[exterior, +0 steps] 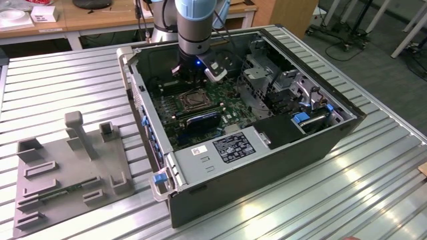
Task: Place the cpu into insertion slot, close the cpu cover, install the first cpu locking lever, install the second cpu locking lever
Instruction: 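Install the first cpu locking lever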
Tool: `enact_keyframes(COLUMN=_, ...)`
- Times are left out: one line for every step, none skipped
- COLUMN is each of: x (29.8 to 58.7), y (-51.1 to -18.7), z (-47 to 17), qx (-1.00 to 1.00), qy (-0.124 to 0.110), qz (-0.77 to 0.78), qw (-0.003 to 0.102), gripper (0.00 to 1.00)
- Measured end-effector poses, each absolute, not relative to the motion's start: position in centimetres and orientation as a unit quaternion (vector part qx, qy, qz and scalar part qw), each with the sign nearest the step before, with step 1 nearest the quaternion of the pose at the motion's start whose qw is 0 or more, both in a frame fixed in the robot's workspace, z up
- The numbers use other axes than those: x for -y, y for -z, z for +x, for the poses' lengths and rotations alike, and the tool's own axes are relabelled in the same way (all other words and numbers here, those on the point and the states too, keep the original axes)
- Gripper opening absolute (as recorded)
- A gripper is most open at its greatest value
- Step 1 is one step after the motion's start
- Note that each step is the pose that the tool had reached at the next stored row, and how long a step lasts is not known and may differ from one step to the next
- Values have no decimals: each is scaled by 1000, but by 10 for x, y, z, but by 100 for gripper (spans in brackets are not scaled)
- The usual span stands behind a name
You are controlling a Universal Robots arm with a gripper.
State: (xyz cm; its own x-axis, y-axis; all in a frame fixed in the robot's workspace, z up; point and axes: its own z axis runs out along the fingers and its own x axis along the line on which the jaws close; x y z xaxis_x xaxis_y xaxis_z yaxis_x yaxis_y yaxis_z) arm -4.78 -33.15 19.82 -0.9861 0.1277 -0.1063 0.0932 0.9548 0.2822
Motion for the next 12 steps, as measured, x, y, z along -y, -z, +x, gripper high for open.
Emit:
enact_keyframes(x=332, y=-198, z=-48, qx=-987, qy=-139, qz=56, qw=62, gripper=11)
enact_keyframes(x=332, y=-198, z=-48, qx=-987, qy=-139, qz=56, qw=62, gripper=11)
enact_keyframes(x=332, y=-198, z=-48, qx=-987, qy=-139, qz=56, qw=62, gripper=11)
enact_keyframes(x=332, y=-197, z=-48, qx=-987, qy=-139, qz=56, qw=62, gripper=11)
enact_keyframes(x=332, y=-197, z=-48, qx=-987, qy=-139, qz=56, qw=62, gripper=11)
enact_keyframes(x=332, y=-197, z=-48, qx=-987, qy=-138, qz=56, qw=63, gripper=11)
enact_keyframes(x=332, y=-197, z=-48, qx=-987, qy=-138, qz=56, qw=63, gripper=11)
enact_keyframes(x=333, y=-197, z=-48, qx=-987, qy=-138, qz=56, qw=64, gripper=11)
enact_keyframes(x=333, y=-197, z=-48, qx=-987, qy=-138, qz=56, qw=64, gripper=11)
enact_keyframes(x=333, y=-196, z=-48, qx=-987, qy=-138, qz=55, qw=64, gripper=11)
enact_keyframes(x=333, y=-196, z=-48, qx=-987, qy=-137, qz=55, qw=65, gripper=11)
enact_keyframes(x=333, y=-196, z=-48, qx=-987, qy=-137, qz=55, qw=65, gripper=11)
